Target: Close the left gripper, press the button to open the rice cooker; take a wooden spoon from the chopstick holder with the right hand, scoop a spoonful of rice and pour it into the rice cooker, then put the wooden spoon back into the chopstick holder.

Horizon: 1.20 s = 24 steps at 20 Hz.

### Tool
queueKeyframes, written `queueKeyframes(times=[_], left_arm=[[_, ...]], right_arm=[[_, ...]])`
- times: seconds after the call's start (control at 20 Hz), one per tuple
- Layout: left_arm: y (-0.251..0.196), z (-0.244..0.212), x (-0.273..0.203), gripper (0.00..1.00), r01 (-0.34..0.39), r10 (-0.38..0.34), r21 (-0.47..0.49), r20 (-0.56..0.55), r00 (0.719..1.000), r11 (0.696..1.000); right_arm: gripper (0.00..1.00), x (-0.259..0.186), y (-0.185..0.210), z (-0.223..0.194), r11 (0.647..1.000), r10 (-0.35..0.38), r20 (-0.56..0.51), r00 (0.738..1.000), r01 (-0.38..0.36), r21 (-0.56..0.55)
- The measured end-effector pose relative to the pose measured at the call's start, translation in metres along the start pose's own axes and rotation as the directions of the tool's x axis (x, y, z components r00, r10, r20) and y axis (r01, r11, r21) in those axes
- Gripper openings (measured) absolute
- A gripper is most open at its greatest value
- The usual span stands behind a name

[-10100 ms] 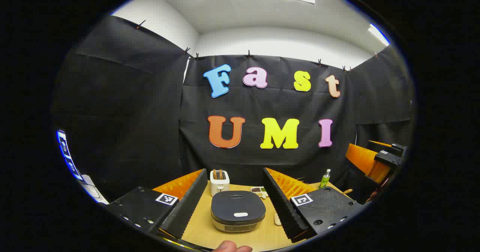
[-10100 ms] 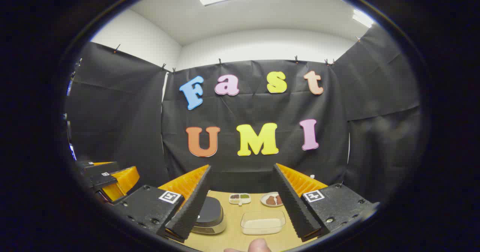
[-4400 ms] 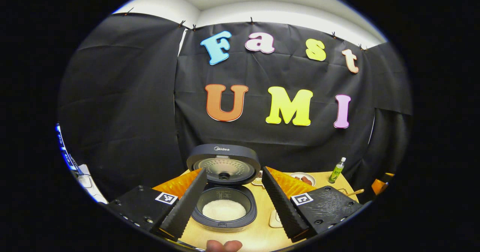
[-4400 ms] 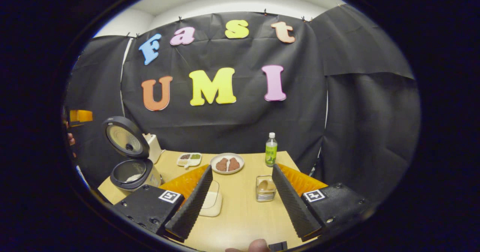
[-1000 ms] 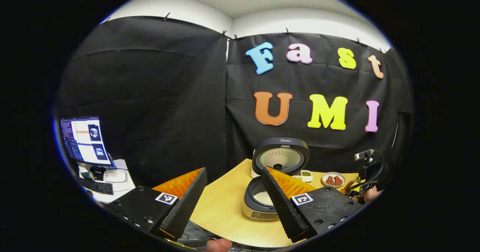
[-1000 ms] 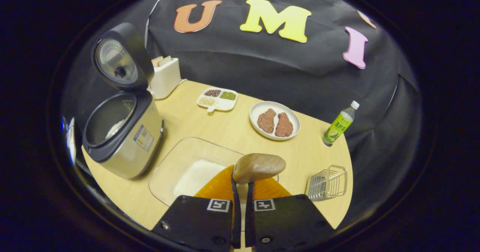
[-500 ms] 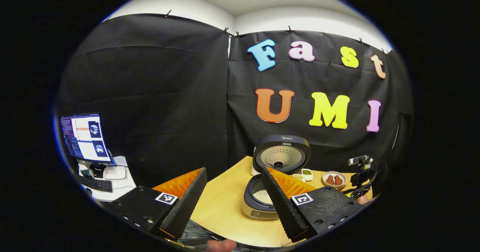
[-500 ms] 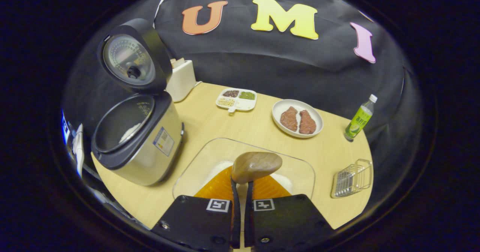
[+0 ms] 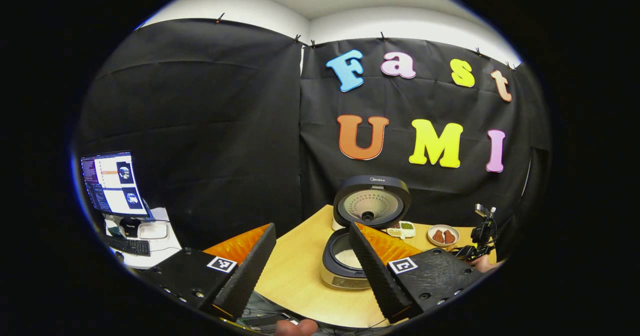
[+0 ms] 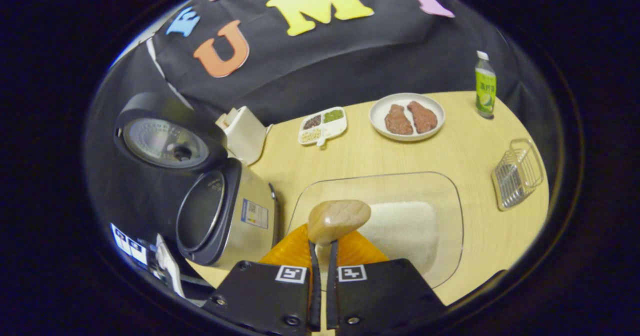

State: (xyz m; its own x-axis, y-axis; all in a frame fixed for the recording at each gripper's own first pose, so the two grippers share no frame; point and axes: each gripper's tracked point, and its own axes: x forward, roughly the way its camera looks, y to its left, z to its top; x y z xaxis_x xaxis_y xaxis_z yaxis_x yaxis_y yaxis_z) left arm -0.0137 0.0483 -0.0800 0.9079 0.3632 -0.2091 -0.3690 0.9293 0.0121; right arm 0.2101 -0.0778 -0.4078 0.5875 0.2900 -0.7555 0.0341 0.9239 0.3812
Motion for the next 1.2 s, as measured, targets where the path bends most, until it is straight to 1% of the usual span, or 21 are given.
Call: queueKeyframes(times=[0.15,0.3,0.4,0.5,0.65,0.75,0.85,0.95,1.1,1.2], left_arm=[[-0.006,0.001,0.0,0.95,0.021,-0.021,-0.006,-0.001,1.0,1.0],[-0.017,0.001,0.002,0.95,0.05,-0.05,-0.004,-0.001,0.999,0.999],[-0.023,0.003,0.003,0.95,0.068,-0.068,0.002,0.0,0.998,0.998],[-0.031,0.002,0.005,0.95,0.087,-0.087,0.002,-0.002,0.996,0.996],[-0.037,0.004,0.005,0.95,0.112,-0.112,-0.006,-0.004,0.994,0.994],[-0.041,0.006,0.006,0.95,0.123,-0.123,-0.011,0.0,0.992,0.992],[-0.043,0.005,0.008,0.95,0.129,-0.129,-0.013,-0.003,0.992,0.992],[-0.039,0.004,0.009,0.95,0.113,-0.113,0.003,0.003,0.994,0.994],[-0.034,0.005,0.007,0.95,0.1,-0.1,0.026,0.016,0.995,0.995],[-0.026,0.004,0.003,0.95,0.088,-0.089,0.039,0.019,0.996,0.995]], right_arm=[[0.1,-0.013,-0.01,0.003,0.993,0.031,0.016,0.999,-0.033,0.111],[0.09,-0.028,-0.026,0.011,0.976,0.041,0.059,0.997,-0.052,0.21],[0.1,-0.039,-0.035,0.02,0.962,0.054,0.096,0.994,-0.078,0.263],[0.1,-0.051,-0.042,0.031,0.941,0.079,0.14,0.987,-0.12,0.315],[0.1,-0.07,-0.051,0.047,0.901,0.094,0.196,0.976,-0.167,0.399],[0.1,-0.083,-0.05,0.059,0.875,0.109,0.225,0.968,-0.201,0.441],[0.1,-0.094,-0.04,0.07,0.852,0.134,0.248,0.96,-0.239,0.467],[0.09,-0.105,-0.02,0.078,0.841,0.167,0.261,0.951,-0.275,0.465],[0.09,-0.113,0.021,0.091,0.829,0.234,0.268,0.934,-0.336,0.447],[0.09,-0.116,0.056,0.102,0.832,0.284,0.271,0.92,-0.377,0.408]])
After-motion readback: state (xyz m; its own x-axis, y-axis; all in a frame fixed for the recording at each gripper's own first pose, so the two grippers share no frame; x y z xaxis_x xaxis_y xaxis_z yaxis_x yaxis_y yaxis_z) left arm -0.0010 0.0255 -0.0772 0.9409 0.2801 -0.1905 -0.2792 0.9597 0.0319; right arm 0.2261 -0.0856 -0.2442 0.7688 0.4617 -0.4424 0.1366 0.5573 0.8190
